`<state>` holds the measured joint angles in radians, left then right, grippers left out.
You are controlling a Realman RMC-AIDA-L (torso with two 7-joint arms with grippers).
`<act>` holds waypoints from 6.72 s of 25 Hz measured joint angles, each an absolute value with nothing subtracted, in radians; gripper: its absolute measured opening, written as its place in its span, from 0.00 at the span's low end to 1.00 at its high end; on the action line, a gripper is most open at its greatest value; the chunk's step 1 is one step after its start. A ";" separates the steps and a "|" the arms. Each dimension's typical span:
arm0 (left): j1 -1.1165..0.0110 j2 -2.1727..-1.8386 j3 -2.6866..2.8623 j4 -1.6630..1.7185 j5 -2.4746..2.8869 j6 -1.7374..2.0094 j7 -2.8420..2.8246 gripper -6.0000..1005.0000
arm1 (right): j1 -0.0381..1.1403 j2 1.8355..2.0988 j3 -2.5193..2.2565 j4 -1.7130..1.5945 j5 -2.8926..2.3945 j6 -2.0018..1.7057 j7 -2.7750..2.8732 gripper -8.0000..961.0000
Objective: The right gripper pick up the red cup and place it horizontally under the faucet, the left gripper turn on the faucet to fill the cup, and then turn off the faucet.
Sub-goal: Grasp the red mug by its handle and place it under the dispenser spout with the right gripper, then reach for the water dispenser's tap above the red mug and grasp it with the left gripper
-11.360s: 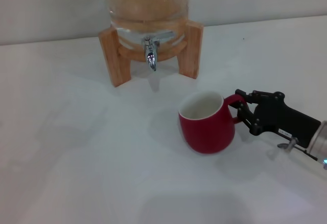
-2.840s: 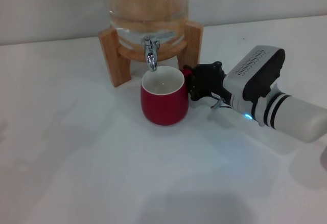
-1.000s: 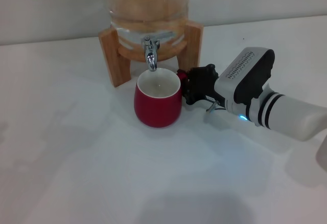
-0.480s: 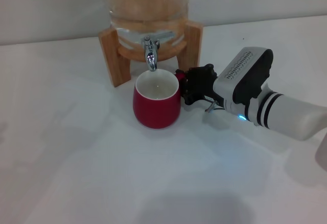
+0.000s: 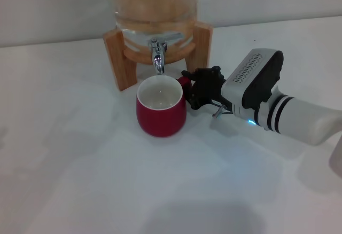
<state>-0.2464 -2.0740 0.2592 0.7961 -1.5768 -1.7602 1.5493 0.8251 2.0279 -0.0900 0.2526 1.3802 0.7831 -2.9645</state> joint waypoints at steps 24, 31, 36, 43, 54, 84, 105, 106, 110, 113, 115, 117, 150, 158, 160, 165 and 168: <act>-0.249 -2.069 0.254 0.797 -1.579 -1.756 1.547 0.87 | 0.827 2.020 -0.094 0.246 1.337 0.789 -2.952 0.24; -0.250 -2.066 0.257 0.797 -1.580 -1.755 1.545 0.87 | 0.820 2.017 -0.093 0.245 1.336 0.791 -2.950 0.24; -0.250 -2.064 0.258 0.798 -1.580 -1.755 1.543 0.87 | 0.816 2.015 -0.098 0.243 1.336 0.797 -2.938 0.24; -0.250 -2.063 0.258 0.798 -1.579 -1.755 1.543 0.87 | 0.805 2.012 -0.099 0.229 1.306 0.806 -2.889 0.24; -0.250 -2.063 0.258 0.798 -1.579 -1.755 1.542 0.87 | 0.789 2.011 -0.100 0.207 1.259 0.827 -2.829 0.24; -0.253 -2.064 0.258 0.796 -1.577 -1.753 1.540 0.87 | 0.742 2.009 -0.116 0.040 1.027 0.983 -2.506 0.24; -0.251 -2.068 0.259 0.796 -1.577 -1.764 1.540 0.87 | 0.659 2.014 -0.306 -0.238 1.000 1.215 -2.198 0.26; -0.251 -2.068 0.259 0.796 -1.577 -1.764 1.540 0.87 | 0.647 2.015 -0.310 -0.266 1.000 1.244 -2.177 0.26; -0.251 -2.070 0.259 0.796 -1.577 -1.764 1.540 0.87 | 0.593 2.015 -0.308 -0.374 1.019 1.348 -2.104 0.26; -0.250 -2.070 0.259 0.796 -1.577 -1.764 1.540 0.87 | 0.552 2.016 -0.311 -0.471 1.041 1.417 -2.008 0.26; -0.250 -2.070 0.259 0.796 -1.577 -1.764 1.540 0.87 | 0.531 2.015 -0.318 -0.537 1.053 1.457 -1.958 0.26; -0.250 -2.069 0.259 0.796 -1.573 -1.764 1.540 0.87 | 0.512 2.016 -0.324 -0.604 1.066 1.504 -1.940 0.27; -0.358 -2.046 0.731 1.552 -0.979 -1.788 0.660 0.86 | 0.435 2.010 -0.379 -0.724 1.222 1.492 -1.824 0.57; -0.510 -2.043 0.859 1.658 -0.733 -1.836 0.583 0.80 | 0.434 2.011 -0.393 -0.724 1.221 1.482 -1.822 0.57; -0.541 -2.047 0.890 1.687 -0.687 -1.839 0.581 0.80 | 0.435 2.011 -0.399 -0.724 1.223 1.474 -1.822 0.57; -0.592 -2.060 0.982 1.787 -0.605 -1.814 0.580 0.80 | 0.433 2.014 -0.400 -0.722 1.228 1.448 -1.822 0.57; -0.598 -2.071 1.040 1.856 -0.570 -1.773 0.584 0.80 | 0.432 2.014 -0.397 -0.722 1.229 1.424 -1.824 0.57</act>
<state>-0.5979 -2.0708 1.0399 1.8555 -0.5705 -1.7731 0.5837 0.4323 2.0140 -0.3973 -0.7223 1.2292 1.4242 -1.8244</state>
